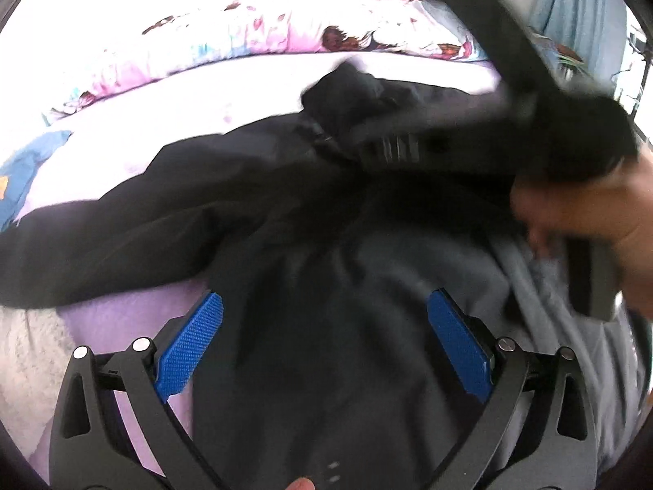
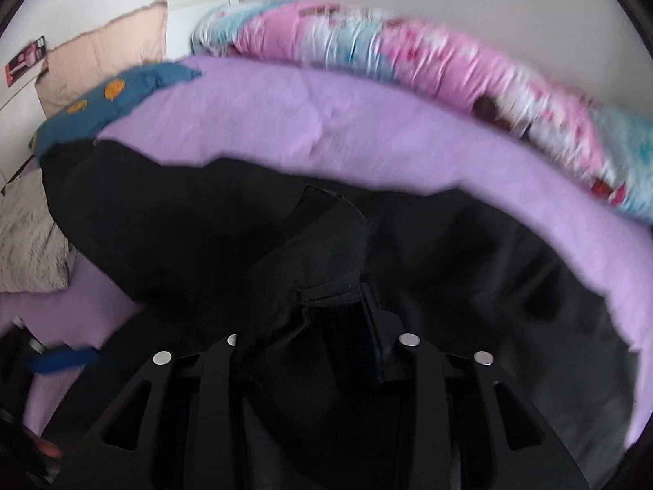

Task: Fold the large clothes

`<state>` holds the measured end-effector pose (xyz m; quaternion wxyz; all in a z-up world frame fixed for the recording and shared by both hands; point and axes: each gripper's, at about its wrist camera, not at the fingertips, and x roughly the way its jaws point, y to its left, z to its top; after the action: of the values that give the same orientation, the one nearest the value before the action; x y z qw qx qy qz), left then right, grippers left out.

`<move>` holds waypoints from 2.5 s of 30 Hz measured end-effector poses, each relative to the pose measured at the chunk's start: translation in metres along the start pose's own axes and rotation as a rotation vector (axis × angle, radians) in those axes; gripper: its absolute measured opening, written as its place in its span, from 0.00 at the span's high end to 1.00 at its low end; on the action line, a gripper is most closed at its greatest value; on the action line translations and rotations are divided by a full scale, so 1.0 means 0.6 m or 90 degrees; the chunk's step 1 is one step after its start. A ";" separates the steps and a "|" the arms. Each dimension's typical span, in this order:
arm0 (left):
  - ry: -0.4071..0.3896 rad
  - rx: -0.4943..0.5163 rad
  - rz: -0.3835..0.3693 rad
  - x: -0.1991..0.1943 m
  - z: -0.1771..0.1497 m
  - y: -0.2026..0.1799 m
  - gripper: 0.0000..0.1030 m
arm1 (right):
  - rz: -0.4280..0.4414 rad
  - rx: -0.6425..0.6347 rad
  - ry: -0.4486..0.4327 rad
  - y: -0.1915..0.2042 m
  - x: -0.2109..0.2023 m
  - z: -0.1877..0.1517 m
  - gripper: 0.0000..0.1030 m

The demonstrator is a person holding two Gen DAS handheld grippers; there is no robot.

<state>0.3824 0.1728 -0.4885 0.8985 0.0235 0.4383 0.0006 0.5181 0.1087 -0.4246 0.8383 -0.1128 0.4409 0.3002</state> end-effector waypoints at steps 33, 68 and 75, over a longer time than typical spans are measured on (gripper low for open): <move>0.047 -0.107 -0.150 0.247 0.166 -0.074 0.05 | -0.122 0.314 0.010 -0.517 -0.127 -0.216 0.06; -0.006 -0.119 -0.138 0.167 0.168 -0.032 0.06 | -0.173 0.251 -0.021 -0.435 -0.140 -0.168 0.05; -0.021 -0.190 -0.114 0.094 0.131 0.080 0.06 | -0.135 0.213 -0.052 -0.334 -0.145 -0.095 0.05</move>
<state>0.4797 0.2189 -0.4824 0.8955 -0.1494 0.4191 -0.0149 0.5630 -0.1114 -0.4027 0.8896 -0.0053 0.4356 0.1371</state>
